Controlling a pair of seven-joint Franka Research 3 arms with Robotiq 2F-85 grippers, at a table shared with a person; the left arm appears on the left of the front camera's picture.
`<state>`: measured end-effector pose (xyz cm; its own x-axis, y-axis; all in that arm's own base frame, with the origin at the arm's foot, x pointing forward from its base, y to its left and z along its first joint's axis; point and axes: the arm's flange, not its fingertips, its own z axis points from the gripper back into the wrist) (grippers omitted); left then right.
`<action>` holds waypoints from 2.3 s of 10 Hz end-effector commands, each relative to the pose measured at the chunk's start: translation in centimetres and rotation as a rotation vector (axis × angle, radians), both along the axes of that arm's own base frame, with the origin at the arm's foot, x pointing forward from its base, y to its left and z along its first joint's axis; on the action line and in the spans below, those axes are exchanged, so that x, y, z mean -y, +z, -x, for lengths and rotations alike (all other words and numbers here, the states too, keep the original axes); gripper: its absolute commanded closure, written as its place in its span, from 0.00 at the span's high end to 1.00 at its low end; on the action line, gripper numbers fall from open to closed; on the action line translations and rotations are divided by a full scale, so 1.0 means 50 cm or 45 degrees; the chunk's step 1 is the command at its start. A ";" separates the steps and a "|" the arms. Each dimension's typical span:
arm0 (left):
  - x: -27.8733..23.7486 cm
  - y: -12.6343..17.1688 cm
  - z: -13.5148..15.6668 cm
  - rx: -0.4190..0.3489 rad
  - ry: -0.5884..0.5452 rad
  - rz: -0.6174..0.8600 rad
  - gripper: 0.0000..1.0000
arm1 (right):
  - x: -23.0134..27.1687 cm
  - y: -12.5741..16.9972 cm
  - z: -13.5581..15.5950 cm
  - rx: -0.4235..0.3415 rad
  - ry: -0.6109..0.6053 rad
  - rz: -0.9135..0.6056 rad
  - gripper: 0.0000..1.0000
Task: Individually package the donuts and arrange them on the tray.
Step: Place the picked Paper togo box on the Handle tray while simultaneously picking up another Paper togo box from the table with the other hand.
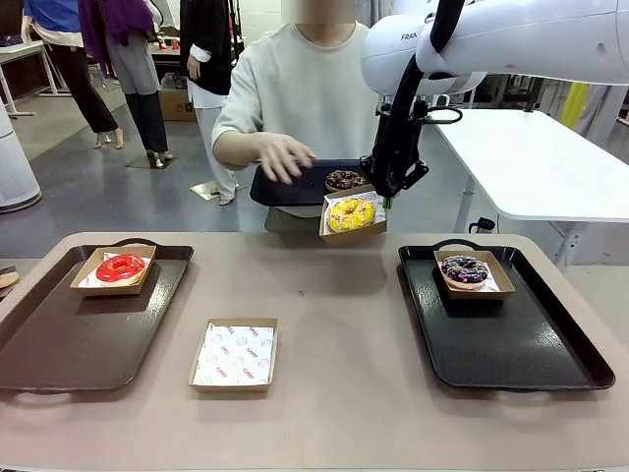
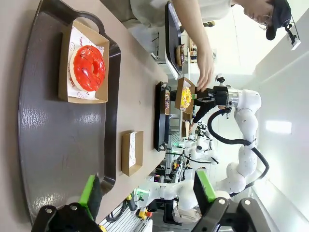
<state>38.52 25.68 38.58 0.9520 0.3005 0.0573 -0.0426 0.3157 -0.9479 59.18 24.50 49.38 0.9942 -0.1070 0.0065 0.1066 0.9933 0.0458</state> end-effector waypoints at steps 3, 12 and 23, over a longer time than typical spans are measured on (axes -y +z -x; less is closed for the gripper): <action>-0.003 0.006 0.001 -0.009 -0.006 0.005 1.00 | 0.008 -0.004 0.012 -0.005 -0.003 -0.003 0.00; 0.025 0.068 0.023 0.063 -0.054 -0.134 1.00 | 0.081 0.011 0.074 0.008 0.225 -0.010 0.01; 0.423 0.307 0.038 0.129 -0.221 -0.960 1.00 | 0.389 -0.108 0.230 -0.192 0.159 -0.060 0.01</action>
